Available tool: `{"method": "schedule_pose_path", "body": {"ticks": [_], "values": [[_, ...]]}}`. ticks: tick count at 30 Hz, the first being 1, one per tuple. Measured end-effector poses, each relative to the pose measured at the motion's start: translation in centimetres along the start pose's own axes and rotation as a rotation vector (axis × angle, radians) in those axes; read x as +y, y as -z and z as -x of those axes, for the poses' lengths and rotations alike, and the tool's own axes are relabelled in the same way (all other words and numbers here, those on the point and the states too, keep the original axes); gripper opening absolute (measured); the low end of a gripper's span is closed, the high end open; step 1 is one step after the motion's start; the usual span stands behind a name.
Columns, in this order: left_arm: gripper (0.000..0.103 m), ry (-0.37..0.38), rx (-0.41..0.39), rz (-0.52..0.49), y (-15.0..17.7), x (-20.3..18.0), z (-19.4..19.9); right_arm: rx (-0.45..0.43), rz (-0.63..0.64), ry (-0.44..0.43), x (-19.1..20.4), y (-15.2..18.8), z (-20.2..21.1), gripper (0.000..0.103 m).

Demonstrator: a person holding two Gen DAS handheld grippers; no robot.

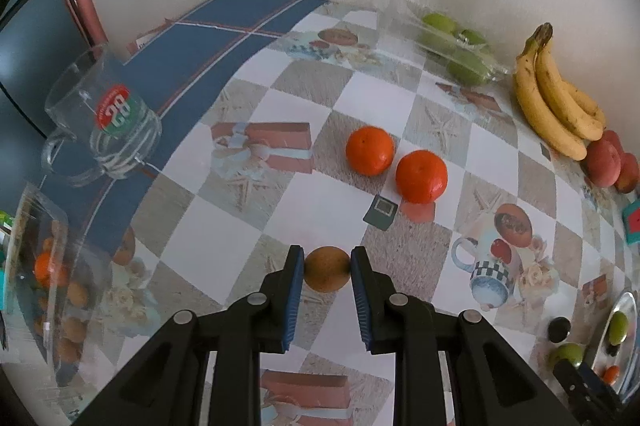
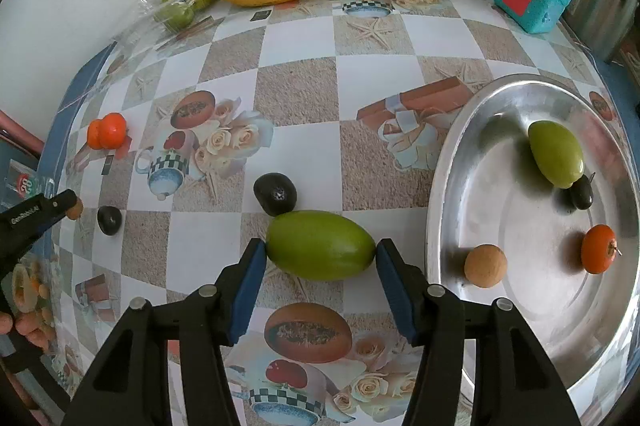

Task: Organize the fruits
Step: 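Carry the brown fruit over the steel bowl with the left tool while the right tool carries the mango there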

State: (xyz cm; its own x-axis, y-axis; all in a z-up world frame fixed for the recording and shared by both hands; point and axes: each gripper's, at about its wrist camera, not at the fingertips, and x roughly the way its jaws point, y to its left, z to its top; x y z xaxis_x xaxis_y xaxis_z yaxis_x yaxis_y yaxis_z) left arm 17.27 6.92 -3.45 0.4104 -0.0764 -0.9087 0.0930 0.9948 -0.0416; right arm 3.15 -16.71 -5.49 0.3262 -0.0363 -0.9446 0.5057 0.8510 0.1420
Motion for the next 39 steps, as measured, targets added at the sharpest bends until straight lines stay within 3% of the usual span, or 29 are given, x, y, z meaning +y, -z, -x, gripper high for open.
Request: {"method": "schedule_pose_path", "body": {"ticks": [10, 22, 31, 39], "values": [[0.026, -0.003, -0.04, -0.011, -0.3, -0.3, 2.0, -0.016, -0.002, -0.062, 0.4, -0.1, 1.0, 0.058], [0.026, 0.012, -0.097, -0.064, -0.1, -2.5, 4.9, -0.095, 0.001, -0.094, 0.5, -0.4, 4.5, 0.058], [0.026, 0.01, -0.118, -0.146, 0.8, -5.8, 6.3, -0.126, -0.037, -0.083, -1.2, -0.2, 6.1, 0.058], [0.026, 0.07, -0.115, -0.217, 2.0, -9.6, 7.3, -0.158, -0.086, -0.069, -3.8, 0.0, 7.4, 0.058]]}}
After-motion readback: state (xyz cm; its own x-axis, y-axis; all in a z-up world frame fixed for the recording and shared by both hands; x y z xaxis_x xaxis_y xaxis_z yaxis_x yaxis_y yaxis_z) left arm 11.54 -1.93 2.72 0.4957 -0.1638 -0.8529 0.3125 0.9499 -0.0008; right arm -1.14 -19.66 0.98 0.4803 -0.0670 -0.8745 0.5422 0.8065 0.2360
